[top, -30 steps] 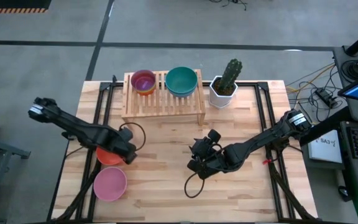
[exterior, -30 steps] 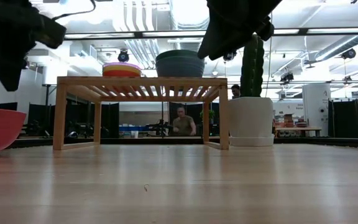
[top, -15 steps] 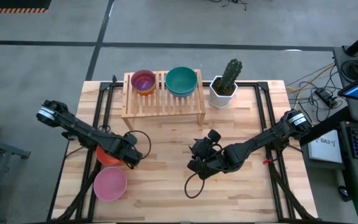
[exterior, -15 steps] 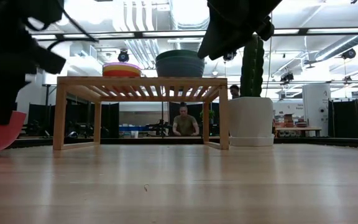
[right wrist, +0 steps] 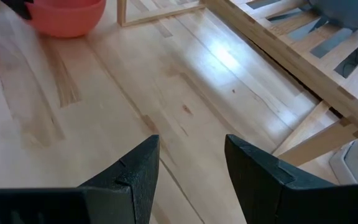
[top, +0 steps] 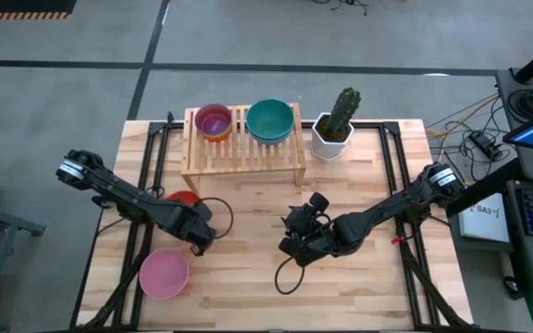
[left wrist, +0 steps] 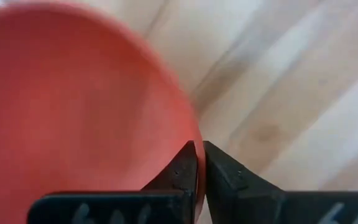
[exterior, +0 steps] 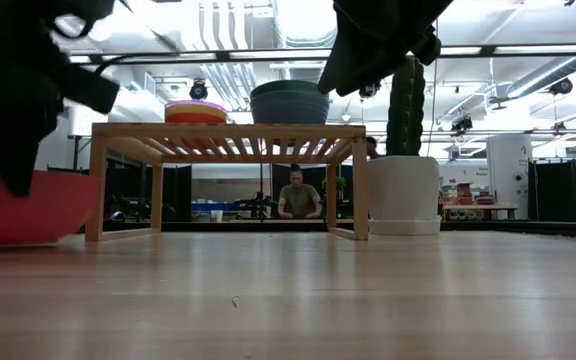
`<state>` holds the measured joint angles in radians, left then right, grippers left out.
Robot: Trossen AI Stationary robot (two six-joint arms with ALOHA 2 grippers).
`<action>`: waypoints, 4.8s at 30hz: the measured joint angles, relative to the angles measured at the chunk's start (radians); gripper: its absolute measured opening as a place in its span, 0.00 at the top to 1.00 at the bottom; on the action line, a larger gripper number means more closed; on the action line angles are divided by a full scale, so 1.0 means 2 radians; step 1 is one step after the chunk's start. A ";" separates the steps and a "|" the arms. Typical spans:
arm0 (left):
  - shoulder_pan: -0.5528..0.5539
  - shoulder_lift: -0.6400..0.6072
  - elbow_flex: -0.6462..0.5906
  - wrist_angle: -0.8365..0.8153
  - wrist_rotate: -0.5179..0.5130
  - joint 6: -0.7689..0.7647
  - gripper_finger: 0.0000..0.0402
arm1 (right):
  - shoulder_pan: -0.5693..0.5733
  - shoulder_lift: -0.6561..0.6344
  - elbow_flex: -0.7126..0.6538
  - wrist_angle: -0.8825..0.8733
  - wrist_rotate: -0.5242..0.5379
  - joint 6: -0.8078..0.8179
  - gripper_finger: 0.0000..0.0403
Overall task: Place and stack bowls onto a shelf
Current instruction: Stack the orange bowl on top of the green bowl on the shelf
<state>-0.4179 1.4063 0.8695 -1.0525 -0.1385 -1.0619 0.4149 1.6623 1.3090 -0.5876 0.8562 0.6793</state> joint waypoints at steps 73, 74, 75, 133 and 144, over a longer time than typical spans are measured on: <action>0.394 0.286 0.743 -0.166 0.048 0.879 0.85 | 0.091 -0.072 -0.003 -0.112 -0.022 -0.001 0.57; 0.394 0.285 0.743 -0.164 0.048 0.878 0.84 | 0.091 -0.072 -0.003 -0.112 -0.022 -0.001 0.57; 0.394 0.284 0.743 -0.164 0.048 0.872 0.82 | 0.091 -0.072 -0.003 -0.112 -0.021 -0.001 0.57; 0.357 0.268 0.707 -0.115 0.152 0.743 1.00 | 0.091 -0.072 -0.003 -0.109 -0.007 -0.019 0.57; 0.311 0.177 0.655 -0.107 0.147 0.718 1.00 | 0.088 -0.072 -0.003 -0.091 0.071 -0.022 0.68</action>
<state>0.2040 1.7605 2.1797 -1.2666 0.1562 0.3740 0.5906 1.5181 1.3033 -0.7698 0.9988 0.6362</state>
